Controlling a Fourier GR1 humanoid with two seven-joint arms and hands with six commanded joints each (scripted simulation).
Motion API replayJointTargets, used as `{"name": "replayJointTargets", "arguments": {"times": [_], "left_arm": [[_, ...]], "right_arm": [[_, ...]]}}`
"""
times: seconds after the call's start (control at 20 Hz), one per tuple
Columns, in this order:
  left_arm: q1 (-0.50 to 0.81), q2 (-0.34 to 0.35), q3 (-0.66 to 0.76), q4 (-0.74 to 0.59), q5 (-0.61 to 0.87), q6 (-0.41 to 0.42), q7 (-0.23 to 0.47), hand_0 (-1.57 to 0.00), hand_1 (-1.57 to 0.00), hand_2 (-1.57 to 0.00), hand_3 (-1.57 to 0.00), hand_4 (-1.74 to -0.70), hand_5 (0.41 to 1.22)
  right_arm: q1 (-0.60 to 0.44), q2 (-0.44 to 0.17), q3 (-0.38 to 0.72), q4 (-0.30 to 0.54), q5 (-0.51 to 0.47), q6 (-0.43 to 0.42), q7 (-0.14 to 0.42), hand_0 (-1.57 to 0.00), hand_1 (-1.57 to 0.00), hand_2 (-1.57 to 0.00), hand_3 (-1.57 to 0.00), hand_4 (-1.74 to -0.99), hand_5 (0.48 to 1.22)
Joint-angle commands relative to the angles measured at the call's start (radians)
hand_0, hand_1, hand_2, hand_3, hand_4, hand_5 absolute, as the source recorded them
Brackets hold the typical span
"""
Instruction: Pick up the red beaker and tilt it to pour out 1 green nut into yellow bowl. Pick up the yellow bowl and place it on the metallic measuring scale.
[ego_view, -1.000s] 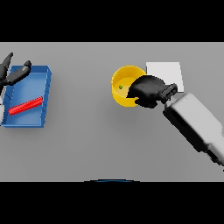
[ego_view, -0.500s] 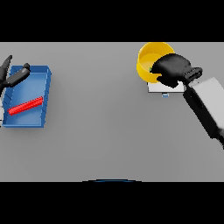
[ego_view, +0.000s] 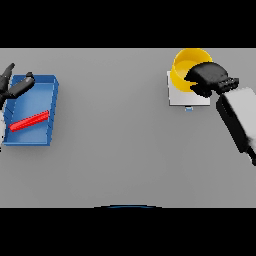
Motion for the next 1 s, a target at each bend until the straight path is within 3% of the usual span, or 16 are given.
{"name": "replayJointTargets", "arguments": {"times": [0.0,0.45,0.55,0.6,0.7,0.75,0.85,0.95], "left_arm": [[0.002,0.003,-0.003,-0.006,-0.003,-0.001,-0.006,0.00,0.00,0.00,0.00,-0.86,0.802],[0.008,0.007,0.002,-0.011,0.006,-0.009,-0.007,0.00,0.00,0.00,0.00,-0.84,0.783],[-0.001,0.004,-0.005,-0.010,0.001,-0.010,0.007,0.00,0.00,0.00,0.00,-0.84,0.779],[0.001,0.010,-0.002,-0.009,0.004,-0.017,0.010,0.00,0.00,0.00,0.00,-0.84,0.775],[-0.007,0.013,0.004,0.005,0.010,-0.023,-0.001,0.00,0.00,0.00,0.00,-0.84,0.774],[-0.011,0.014,0.004,0.009,0.008,-0.024,-0.002,0.00,0.00,0.00,0.00,-0.83,0.771],[-0.005,0.009,0.009,0.006,0.016,-0.020,-0.003,0.00,0.00,0.00,0.00,-0.84,0.764],[-0.002,0.008,0.009,0.005,0.020,-0.022,-0.013,0.00,0.00,0.00,0.00,-0.84,0.760]], "right_arm": [[0.001,-0.001,-0.004,0.020,-0.004,-0.004,-0.016,-1.57,-1.57,-1.41,-1.32,-1.741,1.221],[-0.023,0.030,-0.005,0.135,-0.002,-0.028,-0.019,-1.57,-1.57,-1.37,-1.45,-1.741,1.221],[-0.015,0.034,-0.006,0.134,-0.007,-0.025,-0.011,-1.57,-1.50,-1.44,-1.25,-1.741,1.221],[-0.013,0.030,-0.006,0.131,-0.008,-0.020,-0.015,-1.56,-1.43,-1.34,-1.11,-1.682,1.221],[-0.014,0.033,-0.017,0.132,-0.019,-0.014,0.001,-1.33,-1.12,-1.01,-0.82,-1.592,1.074],[-0.014,0.035,-0.028,0.136,-0.032,-0.005,0.008,-1.15,-0.96,-0.85,-0.69,-1.559,1.014],[-0.019,0.052,-0.039,0.138,-0.047,0.015,0.029,-0.76,-0.67,-0.58,-0.48,-1.513,0.923],[-0.007,0.041,-0.043,0.120,-0.061,0.044,0.029,-0.48,-0.46,-0.38,-0.32,-1.485,0.863]]}}
